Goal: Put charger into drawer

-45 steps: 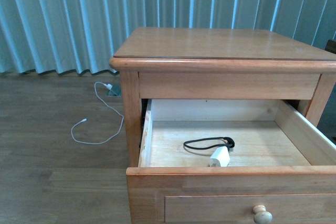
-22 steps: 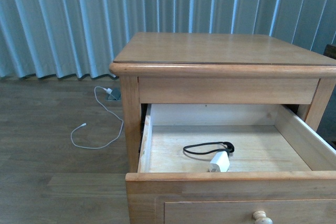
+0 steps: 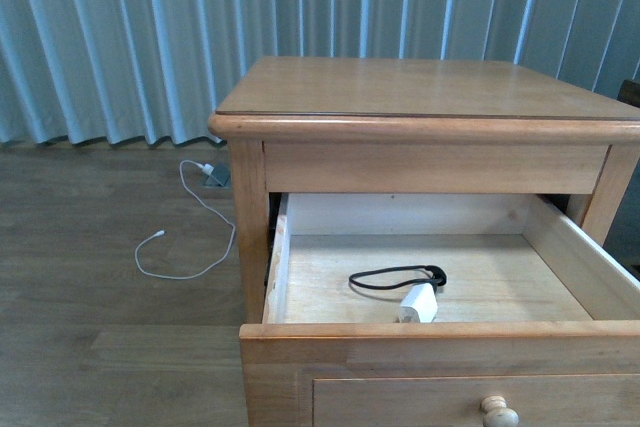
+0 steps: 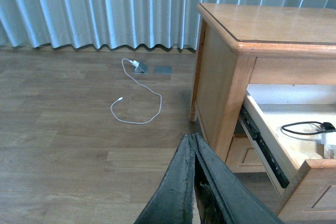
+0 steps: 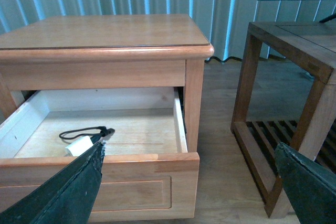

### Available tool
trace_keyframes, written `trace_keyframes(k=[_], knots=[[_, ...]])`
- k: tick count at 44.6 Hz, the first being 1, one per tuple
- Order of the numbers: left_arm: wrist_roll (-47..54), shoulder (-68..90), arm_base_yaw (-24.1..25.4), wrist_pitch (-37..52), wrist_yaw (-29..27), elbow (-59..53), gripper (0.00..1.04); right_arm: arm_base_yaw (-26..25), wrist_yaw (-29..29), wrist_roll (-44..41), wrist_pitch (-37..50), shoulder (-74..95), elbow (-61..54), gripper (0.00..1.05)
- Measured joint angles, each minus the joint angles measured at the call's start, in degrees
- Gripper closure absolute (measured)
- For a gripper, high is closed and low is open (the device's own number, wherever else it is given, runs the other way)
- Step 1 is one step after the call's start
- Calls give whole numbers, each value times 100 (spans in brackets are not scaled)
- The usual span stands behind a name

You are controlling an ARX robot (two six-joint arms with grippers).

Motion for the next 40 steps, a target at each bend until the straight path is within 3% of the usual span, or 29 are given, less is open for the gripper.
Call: trace_keyframes(k=[12,17,38,40], knots=[[0,-356,9,-144,0,-219,101,4,2,0,0,0,0,8],[0,-1126,11,-922,13,-284,101,4,2,0,0,0,0,8],[2,-1432,11,-938,13,-468,101,4,0,0,0,0,0,8],[0,-1432,11,-938,11,-468,91,4,2,0,0,0,0,8]])
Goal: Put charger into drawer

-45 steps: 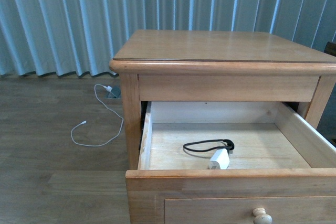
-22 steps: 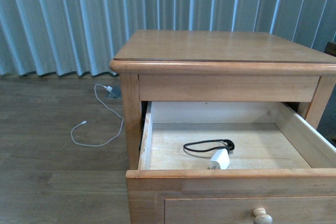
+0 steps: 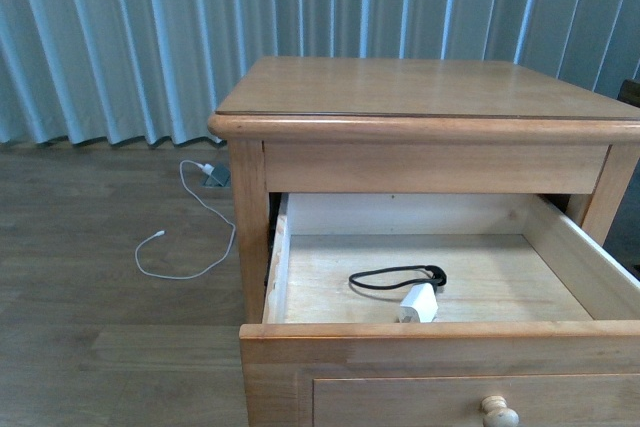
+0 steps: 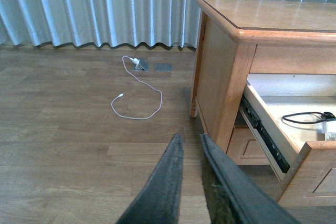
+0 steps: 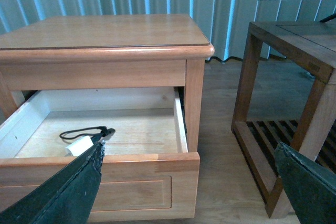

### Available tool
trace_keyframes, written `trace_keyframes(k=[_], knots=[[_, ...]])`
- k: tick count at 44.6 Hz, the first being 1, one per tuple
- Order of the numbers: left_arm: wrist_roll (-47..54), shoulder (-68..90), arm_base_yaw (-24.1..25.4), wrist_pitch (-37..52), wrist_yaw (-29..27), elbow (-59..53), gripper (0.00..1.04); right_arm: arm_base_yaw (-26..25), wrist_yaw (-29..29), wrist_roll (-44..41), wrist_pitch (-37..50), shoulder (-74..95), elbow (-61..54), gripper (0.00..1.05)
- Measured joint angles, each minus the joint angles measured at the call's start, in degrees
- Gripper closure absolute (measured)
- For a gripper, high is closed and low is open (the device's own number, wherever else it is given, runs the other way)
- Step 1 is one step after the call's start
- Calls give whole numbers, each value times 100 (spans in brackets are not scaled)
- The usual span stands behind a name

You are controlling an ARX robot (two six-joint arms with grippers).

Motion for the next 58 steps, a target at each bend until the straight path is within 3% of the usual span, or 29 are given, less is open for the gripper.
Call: trace_keyframes(k=[2,10,15,19,22,40,58], knots=[[0,0,0,0,0,0,80,70,223,26,2,-44,-2,8],[0,0,0,0,0,0,52,667,1019,13,-348,188,31,8],[0,0,0,0,0,0,34,1270,1499,-48,-415,911,216,8],[0,0,0,0,0,0,13,2026,1954,15,-144,2188,516,8],[11,0,0,0,0,0,4,2277,2026,129,-70,2933,693,8],[13,0,0,0,0,0,6,3145,2356,671,977,6773,1843,8],[15,0,0,0,0,0,6,3630,2734,752,1687,8800,3060,8]])
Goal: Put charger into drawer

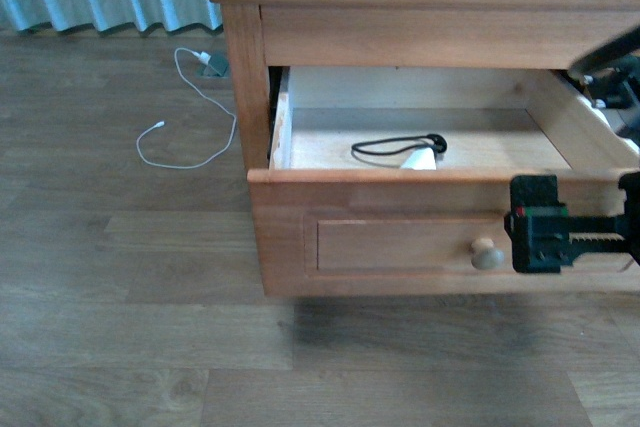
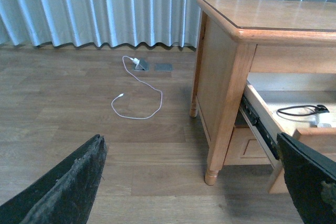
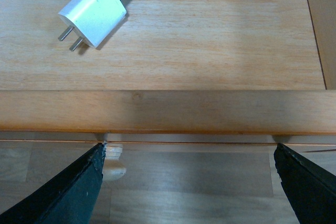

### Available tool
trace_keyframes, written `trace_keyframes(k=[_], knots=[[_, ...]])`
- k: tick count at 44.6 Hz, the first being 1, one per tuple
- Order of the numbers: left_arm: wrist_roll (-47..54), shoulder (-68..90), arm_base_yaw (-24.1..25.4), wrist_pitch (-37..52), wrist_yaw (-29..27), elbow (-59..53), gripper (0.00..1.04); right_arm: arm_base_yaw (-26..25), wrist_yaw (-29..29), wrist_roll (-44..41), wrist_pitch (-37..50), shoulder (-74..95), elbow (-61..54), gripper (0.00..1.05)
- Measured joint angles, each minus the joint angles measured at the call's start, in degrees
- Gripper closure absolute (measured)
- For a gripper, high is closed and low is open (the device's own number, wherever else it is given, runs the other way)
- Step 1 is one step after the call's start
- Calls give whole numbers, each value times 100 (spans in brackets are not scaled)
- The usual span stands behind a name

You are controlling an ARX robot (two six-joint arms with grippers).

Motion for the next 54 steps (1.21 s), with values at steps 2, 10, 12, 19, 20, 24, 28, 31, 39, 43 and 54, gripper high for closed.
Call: trace_keyframes(k=[2,10,12,19,20,24,28,31,39,43,54], knots=[[0,0,0,0,0,0,6,17,35,-33,46,170,173,8],[0,0,0,0,0,0,6,125,184,-125,140,754,883,8],[0,0,0,0,0,0,6,164,227,-136,162,914,1073,8],[0,0,0,0,0,0,6,304,511,-343,369,1672,1880,8],[0,0,0,0,0,0,6,315,525,-343,398,1749,1958,8],[0,0,0,0,0,0,6,345,612,-352,501,2173,2439,8],[0,0,0,0,0,0,6,369,675,-369,645,2494,2839,8],[0,0,0,0,0,0,6,393,706,-389,710,2682,3123,8],[0,0,0,0,0,0,6,446,879,-402,892,2957,3532,8],[0,0,0,0,0,0,6,472,977,-402,1106,3005,3620,8],[0,-2,0,0,0,0,6,507,1016,-404,1244,3084,3633,8]])
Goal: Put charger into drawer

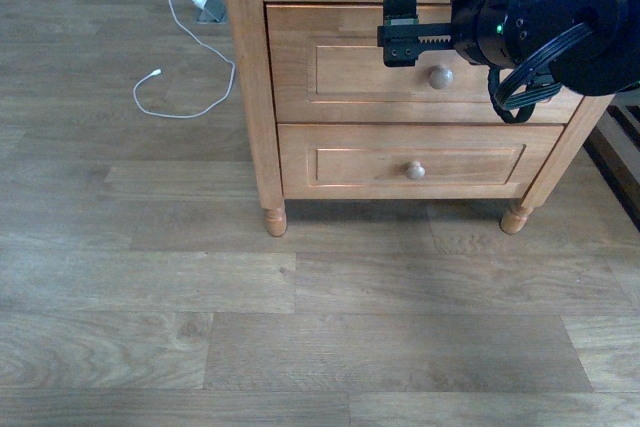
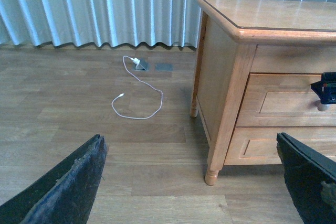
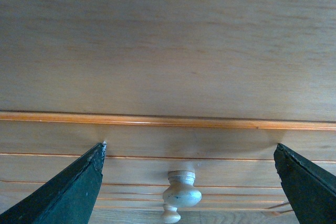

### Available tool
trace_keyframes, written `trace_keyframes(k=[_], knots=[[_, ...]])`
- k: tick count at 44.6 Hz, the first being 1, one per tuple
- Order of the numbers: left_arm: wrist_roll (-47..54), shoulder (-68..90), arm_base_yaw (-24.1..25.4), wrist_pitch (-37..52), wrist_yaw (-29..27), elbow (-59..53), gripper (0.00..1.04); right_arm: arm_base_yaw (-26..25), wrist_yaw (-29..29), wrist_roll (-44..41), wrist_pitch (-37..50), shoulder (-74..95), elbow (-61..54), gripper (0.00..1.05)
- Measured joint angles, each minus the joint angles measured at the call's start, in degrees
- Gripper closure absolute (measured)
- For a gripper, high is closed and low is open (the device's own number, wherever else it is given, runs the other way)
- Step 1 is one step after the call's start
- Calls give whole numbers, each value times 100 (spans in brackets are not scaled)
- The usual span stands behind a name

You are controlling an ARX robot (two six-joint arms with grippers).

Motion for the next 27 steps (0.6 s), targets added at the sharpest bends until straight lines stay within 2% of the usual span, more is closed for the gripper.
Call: trace_keyframes(k=[10,27], knots=[[0,0,0,0,0,0,6,-68,-254,4,79,-245,-365,8],[0,0,0,0,0,0,6,-420,-750,229,-101,-2398,-2197,8]])
